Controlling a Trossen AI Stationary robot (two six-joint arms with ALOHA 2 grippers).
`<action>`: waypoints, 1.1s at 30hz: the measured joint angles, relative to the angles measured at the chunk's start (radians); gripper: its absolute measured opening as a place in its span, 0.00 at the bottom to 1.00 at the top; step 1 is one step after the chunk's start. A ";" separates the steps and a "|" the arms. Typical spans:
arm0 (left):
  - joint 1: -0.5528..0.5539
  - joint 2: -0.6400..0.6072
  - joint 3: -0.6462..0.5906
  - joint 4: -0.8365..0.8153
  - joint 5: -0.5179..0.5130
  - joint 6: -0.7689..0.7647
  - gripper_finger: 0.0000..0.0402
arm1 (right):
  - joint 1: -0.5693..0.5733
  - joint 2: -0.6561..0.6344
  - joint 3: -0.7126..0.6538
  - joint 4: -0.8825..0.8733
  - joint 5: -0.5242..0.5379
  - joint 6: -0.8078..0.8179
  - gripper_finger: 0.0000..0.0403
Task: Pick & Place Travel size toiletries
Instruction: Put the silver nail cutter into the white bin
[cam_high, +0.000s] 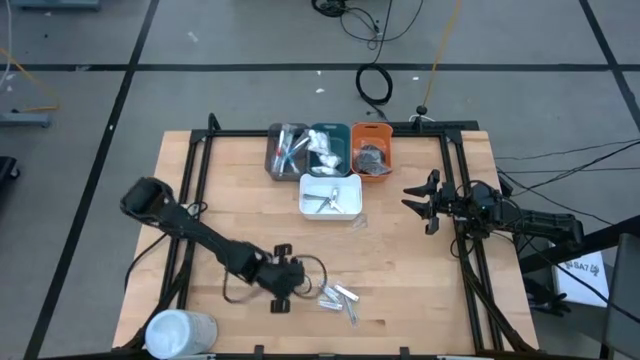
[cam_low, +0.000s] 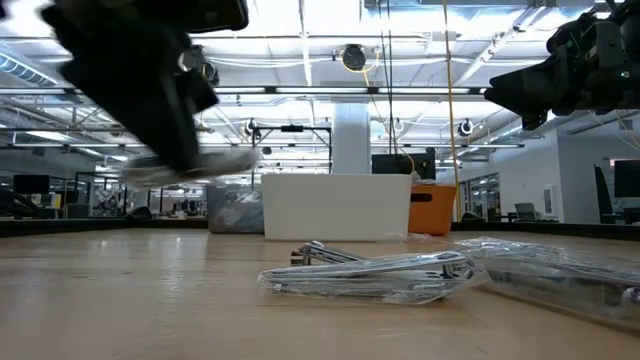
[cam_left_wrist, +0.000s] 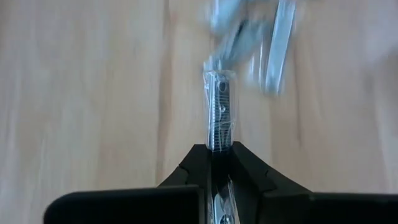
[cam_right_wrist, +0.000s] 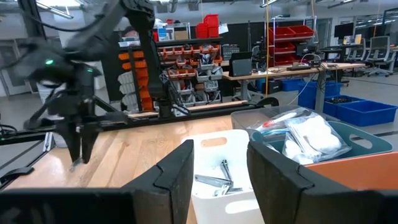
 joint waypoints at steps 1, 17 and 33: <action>0.012 -0.028 -0.056 0.098 -0.002 0.022 0.07 | 0.000 0.000 0.000 0.000 0.000 0.000 0.35; 0.393 -0.230 -0.351 0.942 -0.014 0.475 0.07 | 0.000 0.000 0.000 0.000 0.000 0.000 0.35; 0.625 -0.090 -0.023 0.231 0.062 0.554 0.08 | 0.000 0.006 0.000 -0.006 0.001 0.000 0.35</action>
